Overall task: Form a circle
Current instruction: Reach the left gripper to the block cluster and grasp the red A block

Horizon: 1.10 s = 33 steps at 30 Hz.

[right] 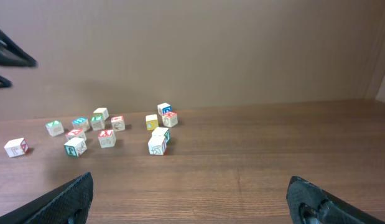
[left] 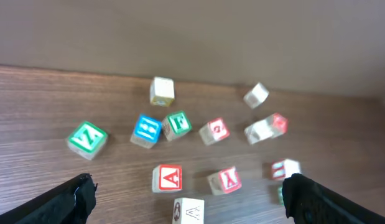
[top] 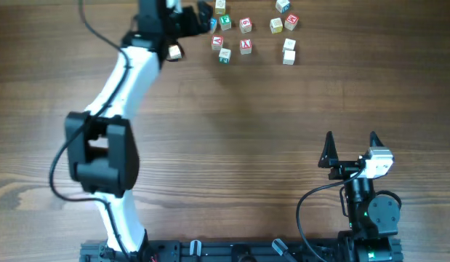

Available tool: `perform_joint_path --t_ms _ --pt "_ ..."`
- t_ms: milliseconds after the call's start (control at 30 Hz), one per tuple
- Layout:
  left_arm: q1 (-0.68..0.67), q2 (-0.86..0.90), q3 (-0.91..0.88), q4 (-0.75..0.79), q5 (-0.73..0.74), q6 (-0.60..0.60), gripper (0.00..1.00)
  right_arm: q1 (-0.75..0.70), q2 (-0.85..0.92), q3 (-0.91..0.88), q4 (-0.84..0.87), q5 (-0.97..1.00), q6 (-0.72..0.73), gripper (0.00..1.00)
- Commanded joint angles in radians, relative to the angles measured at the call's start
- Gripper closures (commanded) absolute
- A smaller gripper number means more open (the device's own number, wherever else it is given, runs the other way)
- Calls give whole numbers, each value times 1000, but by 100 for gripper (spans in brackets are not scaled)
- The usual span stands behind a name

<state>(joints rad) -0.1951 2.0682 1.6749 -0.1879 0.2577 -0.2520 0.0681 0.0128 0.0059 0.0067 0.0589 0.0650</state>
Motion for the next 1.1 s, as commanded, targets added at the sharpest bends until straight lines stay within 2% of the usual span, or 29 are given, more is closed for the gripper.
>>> perform_joint_path --t_ms 0,67,333,533,633,733,833,900,967,1067 --pt "-85 112 14 31 -207 144 0 -5 -8 -1 3 -15 -12 0" --pt "-105 153 14 58 -246 143 3 -5 -8 -1 3 -15 -12 0" --pt "-117 281 14 148 -248 135 7 -5 -8 -1 3 -15 -13 0" --pt "-117 338 14 206 -177 132 10 -5 -8 -1 3 -15 -12 0" --pt "-117 367 14 242 -158 118 19 -5 -8 -1 3 -15 -12 0" --pt "-114 370 14 268 -158 113 18 -5 -8 -1 3 -15 -12 0" --pt "-108 370 14 287 -158 113 30 -5 -8 -1 3 -15 -12 0" --pt "-104 369 14 286 -158 113 43 -5 -8 -1 3 -15 -13 0" --pt "-99 358 14 280 -158 109 52 -5 -8 -1 3 -15 -13 0" --pt "-93 319 14 256 -158 110 59 -5 -8 -1 3 -15 -12 0"
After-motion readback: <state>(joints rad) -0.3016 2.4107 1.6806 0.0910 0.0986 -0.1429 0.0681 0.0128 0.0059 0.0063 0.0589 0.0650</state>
